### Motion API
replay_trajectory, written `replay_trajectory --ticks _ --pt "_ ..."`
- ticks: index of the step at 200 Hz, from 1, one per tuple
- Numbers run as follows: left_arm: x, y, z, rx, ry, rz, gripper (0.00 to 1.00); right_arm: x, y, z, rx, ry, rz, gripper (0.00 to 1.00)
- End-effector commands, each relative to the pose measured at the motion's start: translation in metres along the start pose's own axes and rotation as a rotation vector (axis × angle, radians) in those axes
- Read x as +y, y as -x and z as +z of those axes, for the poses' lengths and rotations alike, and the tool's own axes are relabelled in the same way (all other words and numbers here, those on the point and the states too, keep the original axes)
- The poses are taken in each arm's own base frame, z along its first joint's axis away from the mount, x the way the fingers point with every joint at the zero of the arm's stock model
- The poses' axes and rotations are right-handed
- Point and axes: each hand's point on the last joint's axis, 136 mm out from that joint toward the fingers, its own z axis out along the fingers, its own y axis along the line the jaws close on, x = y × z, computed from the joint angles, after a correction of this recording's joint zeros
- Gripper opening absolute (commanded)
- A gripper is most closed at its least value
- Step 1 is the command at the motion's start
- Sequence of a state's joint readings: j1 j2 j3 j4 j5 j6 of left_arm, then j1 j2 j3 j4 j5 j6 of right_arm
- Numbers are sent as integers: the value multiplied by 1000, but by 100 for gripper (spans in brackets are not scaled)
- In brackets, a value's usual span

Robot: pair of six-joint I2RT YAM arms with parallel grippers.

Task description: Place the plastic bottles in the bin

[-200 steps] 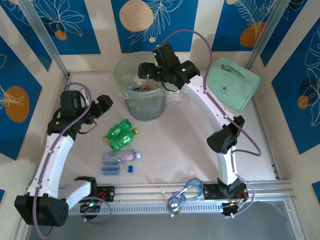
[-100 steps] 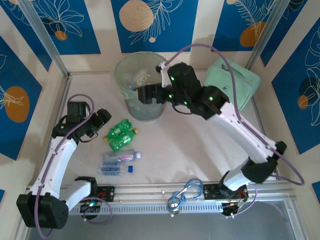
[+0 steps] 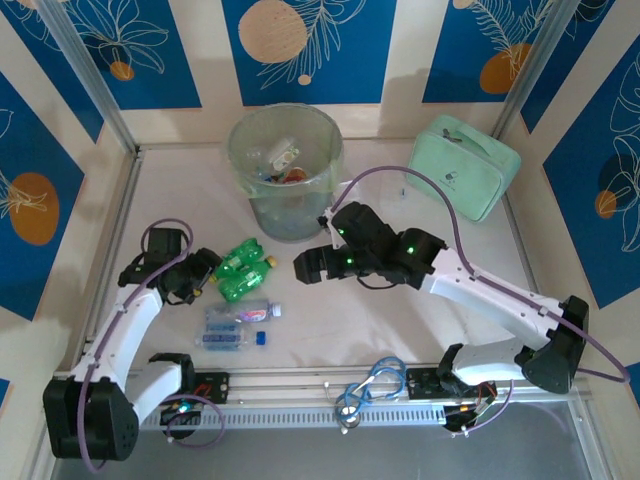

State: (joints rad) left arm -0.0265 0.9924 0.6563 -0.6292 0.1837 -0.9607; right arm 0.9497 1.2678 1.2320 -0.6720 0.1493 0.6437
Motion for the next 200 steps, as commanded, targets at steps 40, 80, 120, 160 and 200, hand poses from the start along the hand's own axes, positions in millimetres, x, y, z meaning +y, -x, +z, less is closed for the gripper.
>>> replay_trajectory --ticks 40,80,120,160,200 --pt "3 10 24 26 -108 -272 68 16 9 -7 -48 53 11 91" --pt "11 10 33 33 -85 -327 65 18 13 -5 -42 48 1 91" --pt "20 7 42 47 -65 -387 64 19 16 -8 -49 41 -5 91" --pt "14 8 52 73 -94 -428 63 19 16 -7 -46 40 -3 91" --pt "11 13 60 74 -102 -444 61 20 17 -5 -41 38 -5 91"
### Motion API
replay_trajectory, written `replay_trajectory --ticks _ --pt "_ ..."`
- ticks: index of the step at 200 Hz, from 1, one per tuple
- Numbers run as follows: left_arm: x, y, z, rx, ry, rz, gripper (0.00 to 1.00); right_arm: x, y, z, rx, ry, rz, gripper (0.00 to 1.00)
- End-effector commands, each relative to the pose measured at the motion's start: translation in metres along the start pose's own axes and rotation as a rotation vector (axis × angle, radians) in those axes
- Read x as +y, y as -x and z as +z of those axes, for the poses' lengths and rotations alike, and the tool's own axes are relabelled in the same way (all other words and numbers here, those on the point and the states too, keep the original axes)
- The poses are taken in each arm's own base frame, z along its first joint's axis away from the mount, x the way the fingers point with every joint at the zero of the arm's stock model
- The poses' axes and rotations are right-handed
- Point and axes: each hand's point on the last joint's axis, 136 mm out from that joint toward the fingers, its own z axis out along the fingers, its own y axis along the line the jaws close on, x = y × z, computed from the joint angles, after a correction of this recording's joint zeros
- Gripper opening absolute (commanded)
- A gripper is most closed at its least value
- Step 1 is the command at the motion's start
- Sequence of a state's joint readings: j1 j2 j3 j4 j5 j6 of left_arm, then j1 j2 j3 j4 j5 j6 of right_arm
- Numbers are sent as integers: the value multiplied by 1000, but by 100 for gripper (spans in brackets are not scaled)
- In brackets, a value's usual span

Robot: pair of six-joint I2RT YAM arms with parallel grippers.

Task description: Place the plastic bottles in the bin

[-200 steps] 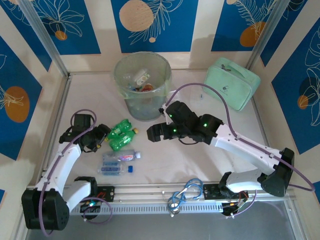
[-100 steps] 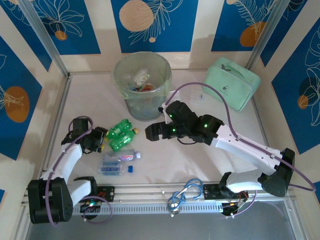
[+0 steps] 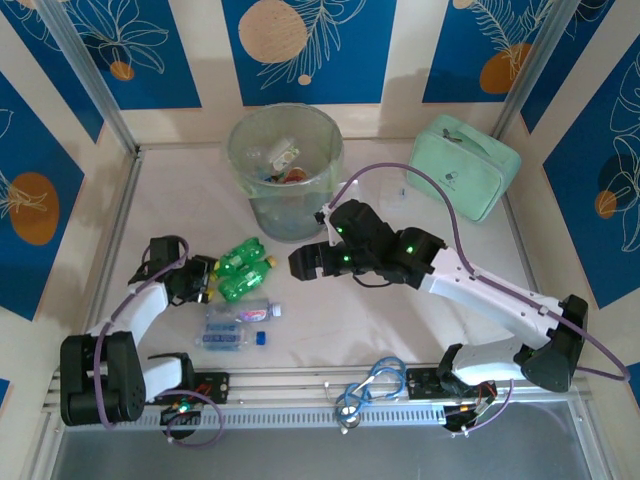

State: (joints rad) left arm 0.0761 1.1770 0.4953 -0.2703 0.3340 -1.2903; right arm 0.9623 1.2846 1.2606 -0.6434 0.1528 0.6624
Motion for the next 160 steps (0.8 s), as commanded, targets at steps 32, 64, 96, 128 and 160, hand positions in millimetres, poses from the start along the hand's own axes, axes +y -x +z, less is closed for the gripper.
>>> replay_trajectory --ticks 32,64,96,128,160 --pt "-5 8 9 -10 -25 -38 59 9 8 -2 -7 10 -12 91" --pt "-16 13 15 -9 -61 -55 60 8 7 1 2 8 -12 91" --pt "-28 17 19 -9 -90 -60 65 9 7 3 6 12 -10 91" --pt "-36 21 23 -10 -122 -75 67 11 7 4 8 17 -11 91" --pt "-48 25 25 -6 -151 -79 69 12 6 6 14 18 -12 91"
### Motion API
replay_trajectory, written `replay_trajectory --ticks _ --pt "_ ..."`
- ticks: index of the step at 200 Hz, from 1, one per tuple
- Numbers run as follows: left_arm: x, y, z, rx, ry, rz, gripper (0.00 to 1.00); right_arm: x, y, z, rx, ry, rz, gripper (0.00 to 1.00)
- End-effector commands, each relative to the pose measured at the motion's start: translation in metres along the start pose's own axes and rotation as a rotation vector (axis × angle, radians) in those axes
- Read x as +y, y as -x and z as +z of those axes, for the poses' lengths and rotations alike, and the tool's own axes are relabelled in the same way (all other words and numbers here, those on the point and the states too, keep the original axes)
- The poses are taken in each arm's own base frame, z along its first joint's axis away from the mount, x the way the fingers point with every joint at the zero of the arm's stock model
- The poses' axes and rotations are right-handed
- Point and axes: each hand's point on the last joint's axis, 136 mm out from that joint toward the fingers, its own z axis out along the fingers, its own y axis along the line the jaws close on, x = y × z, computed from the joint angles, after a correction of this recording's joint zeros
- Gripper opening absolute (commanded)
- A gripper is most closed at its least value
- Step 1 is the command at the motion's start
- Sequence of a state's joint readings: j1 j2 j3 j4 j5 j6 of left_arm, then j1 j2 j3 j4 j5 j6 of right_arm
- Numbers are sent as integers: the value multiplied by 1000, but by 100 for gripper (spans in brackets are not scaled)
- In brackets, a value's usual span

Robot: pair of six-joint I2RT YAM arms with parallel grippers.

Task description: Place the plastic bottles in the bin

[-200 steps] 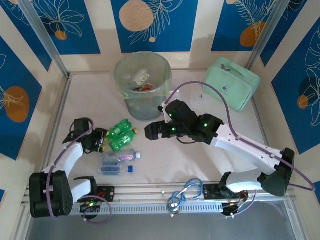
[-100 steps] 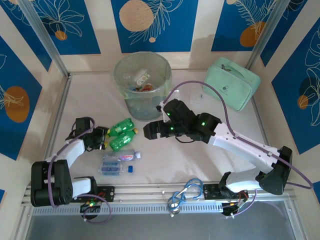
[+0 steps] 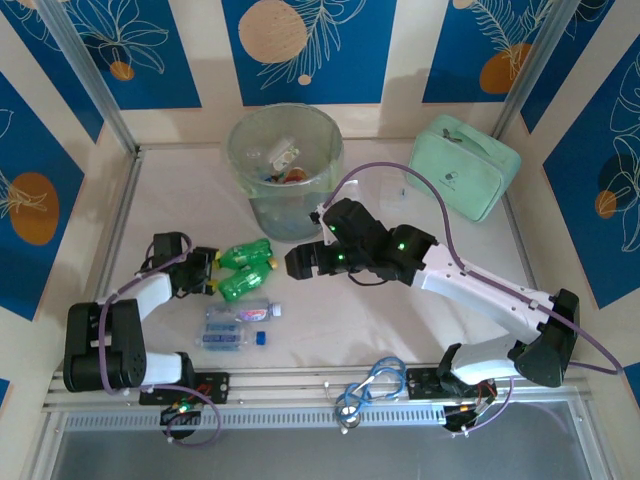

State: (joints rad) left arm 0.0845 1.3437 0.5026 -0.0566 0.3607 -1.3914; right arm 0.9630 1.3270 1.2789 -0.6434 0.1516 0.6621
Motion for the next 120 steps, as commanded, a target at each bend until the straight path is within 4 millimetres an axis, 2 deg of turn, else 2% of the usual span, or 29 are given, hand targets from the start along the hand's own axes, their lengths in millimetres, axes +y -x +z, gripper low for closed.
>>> replay_trajectory --ticks 1,50,93,120 --pt "-32 9 0 -10 -96 9 69 12 5 -5 -6 30 -14 91" --pt "-39 12 4 -14 -96 18 61 12 6 -4 -10 27 -12 91" --pt "-34 15 12 -10 -63 8 61 13 5 -4 -7 25 -16 91" --pt "-32 16 16 -4 -54 9 58 11 5 -6 -13 18 -15 91"
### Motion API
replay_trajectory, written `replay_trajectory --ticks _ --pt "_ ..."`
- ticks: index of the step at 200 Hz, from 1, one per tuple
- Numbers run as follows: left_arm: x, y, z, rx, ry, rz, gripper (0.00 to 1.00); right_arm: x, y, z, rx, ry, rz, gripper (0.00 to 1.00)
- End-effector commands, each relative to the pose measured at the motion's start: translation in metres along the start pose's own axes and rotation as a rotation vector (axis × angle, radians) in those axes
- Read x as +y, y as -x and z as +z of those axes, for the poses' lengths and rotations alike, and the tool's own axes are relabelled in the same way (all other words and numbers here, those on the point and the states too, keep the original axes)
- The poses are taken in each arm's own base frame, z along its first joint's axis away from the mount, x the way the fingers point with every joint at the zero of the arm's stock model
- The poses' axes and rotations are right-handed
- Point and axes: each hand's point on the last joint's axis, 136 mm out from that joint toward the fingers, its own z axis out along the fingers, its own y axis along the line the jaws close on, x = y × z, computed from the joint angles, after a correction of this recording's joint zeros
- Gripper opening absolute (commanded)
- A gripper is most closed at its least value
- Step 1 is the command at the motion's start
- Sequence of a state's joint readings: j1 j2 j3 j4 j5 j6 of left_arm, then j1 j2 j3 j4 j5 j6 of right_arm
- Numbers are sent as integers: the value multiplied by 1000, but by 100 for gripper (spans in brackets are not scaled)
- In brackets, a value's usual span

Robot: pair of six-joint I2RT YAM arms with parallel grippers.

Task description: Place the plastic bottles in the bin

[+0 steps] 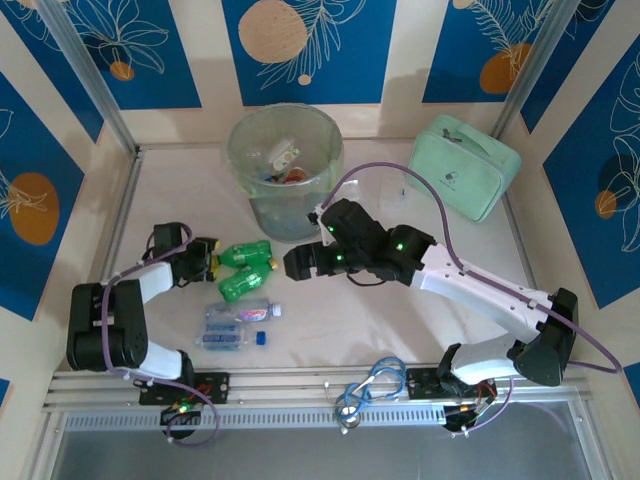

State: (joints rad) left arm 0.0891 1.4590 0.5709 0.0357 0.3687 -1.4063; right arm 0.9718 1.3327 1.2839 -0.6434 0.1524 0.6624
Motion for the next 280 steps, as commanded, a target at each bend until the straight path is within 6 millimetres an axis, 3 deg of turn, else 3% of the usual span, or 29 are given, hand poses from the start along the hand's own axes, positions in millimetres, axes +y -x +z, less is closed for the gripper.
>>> replay_trajectory --ticks 1,86,134,186,212,234,280 --pt "-7 4 2 0 -10 11 58 8 6 -7 -17 14 -10 91" --pt "-19 5 -1 0 -19 39 38 8 10 -10 -36 8 -11 90" --pt "-69 -1 -26 -2 -153 126 32 16 19 -25 -78 32 -18 90" --pt "-106 -14 -93 -78 -218 303 29 29 34 -53 -138 93 -20 90" --pt "-130 -14 -150 -210 -244 429 27 36 47 -74 -171 154 -1 91" --pt "-168 -29 -189 -218 -341 509 27 40 60 -94 -199 203 18 91" --pt "-253 -85 -256 -83 -599 646 28 38 83 -137 -295 288 68 93"
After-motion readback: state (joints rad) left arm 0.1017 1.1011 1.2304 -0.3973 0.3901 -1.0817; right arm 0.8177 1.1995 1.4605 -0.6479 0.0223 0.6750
